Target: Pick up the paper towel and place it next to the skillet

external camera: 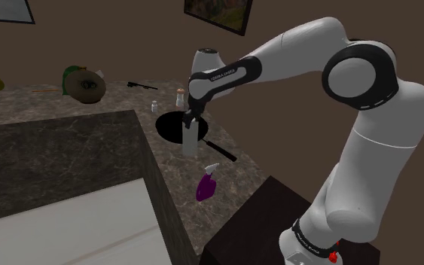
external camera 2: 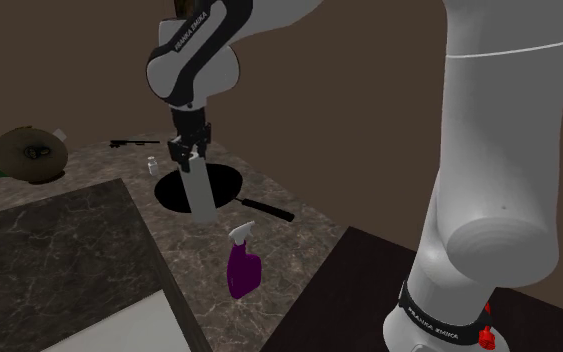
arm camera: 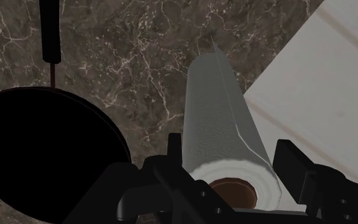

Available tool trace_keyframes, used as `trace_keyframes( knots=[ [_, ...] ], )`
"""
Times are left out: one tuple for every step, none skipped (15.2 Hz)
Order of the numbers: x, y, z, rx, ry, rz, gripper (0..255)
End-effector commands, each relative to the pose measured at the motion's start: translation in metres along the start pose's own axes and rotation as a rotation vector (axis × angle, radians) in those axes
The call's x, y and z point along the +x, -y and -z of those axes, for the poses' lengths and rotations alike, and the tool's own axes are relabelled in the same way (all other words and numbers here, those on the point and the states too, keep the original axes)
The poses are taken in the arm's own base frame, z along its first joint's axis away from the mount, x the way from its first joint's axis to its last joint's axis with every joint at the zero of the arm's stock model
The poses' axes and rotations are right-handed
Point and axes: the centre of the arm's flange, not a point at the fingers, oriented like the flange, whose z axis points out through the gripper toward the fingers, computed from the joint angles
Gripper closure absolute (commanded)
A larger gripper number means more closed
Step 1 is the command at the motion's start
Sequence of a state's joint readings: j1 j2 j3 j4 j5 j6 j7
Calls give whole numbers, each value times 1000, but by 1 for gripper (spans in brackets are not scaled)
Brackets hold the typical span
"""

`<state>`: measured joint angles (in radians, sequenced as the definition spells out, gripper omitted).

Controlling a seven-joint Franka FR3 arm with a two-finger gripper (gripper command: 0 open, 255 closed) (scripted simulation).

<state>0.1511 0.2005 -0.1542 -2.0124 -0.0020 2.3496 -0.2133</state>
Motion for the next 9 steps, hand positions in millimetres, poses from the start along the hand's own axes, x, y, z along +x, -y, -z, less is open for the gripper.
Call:
trace_keyframes(
  knots=[
    [-1, 0, -12, 0, -1, 0, 255],
    [-2, 1, -17, 0, -1, 0, 255],
    [-3, 1, -22, 0, -1, 0, 255],
    [-3, 1, -27, 0, -1, 0, 255],
    [-4, 2, -33, 0, -1, 0, 255],
    [-5, 2, -38, 0, -1, 0, 255],
    [-5, 2, -43, 0, -1, 0, 255],
    [-6, 3, -48, 0, -1, 0, 255],
    [-7, 3, -53, 0, -1, 0, 255]
  ],
)
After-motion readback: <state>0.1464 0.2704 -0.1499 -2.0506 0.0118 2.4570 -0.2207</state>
